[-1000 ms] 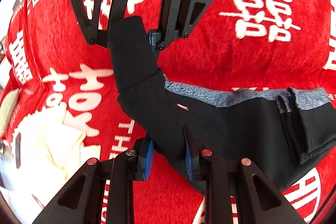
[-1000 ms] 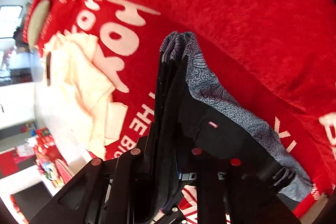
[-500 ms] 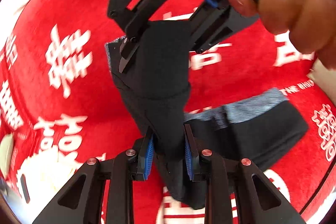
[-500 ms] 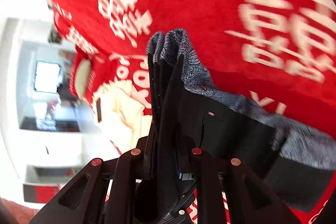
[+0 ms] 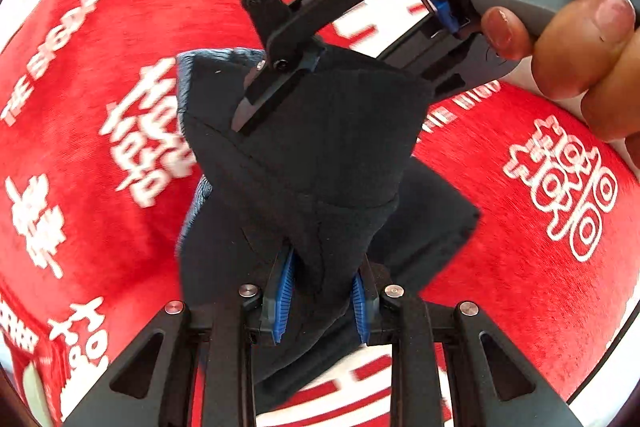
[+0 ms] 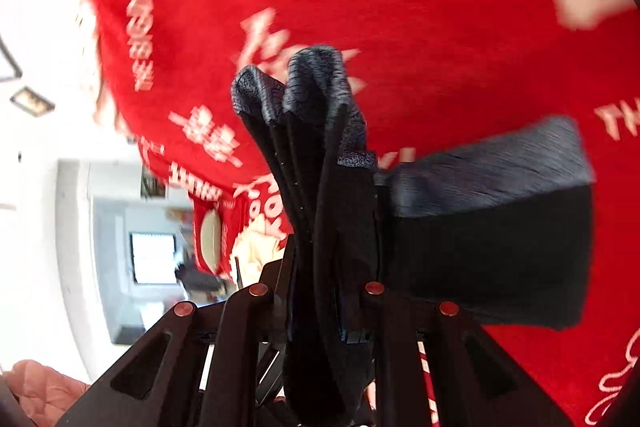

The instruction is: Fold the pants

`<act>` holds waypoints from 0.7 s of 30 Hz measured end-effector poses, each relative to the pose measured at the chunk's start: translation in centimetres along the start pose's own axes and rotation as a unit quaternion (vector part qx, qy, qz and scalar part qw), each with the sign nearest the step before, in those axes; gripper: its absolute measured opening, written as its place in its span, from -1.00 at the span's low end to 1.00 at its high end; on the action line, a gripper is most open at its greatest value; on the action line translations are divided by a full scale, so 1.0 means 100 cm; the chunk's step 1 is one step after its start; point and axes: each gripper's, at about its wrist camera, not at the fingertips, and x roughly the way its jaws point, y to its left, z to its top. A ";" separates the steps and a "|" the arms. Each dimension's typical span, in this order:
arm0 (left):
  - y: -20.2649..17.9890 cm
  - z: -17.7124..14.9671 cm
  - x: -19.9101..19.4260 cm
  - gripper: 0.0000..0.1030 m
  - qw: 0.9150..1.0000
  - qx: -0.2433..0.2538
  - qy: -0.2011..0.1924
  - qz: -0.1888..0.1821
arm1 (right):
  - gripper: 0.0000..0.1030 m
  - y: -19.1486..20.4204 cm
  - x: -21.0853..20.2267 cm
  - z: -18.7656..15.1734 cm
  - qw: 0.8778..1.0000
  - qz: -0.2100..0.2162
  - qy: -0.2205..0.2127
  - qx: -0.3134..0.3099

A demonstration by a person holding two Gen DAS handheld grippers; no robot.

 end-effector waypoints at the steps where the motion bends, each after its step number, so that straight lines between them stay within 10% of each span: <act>1: -0.012 0.000 0.007 -0.47 1.000 0.010 0.009 -0.004 | -0.68 -0.016 -0.004 -0.002 1.000 0.000 -0.005 0.013; 10: -0.058 -0.015 0.051 -0.43 0.997 0.043 0.068 -0.006 | -0.59 -0.112 -0.003 -0.013 0.996 -0.052 -0.008 0.067; 14: -0.053 -0.016 0.044 0.14 0.996 0.035 0.071 -0.038 | -0.50 -0.109 -0.004 -0.012 0.994 -0.081 -0.014 0.068; 21: 0.007 -0.003 0.002 0.19 0.997 -0.018 0.044 -0.056 | 0.07 -0.066 -0.022 -0.001 0.978 -0.206 -0.036 0.016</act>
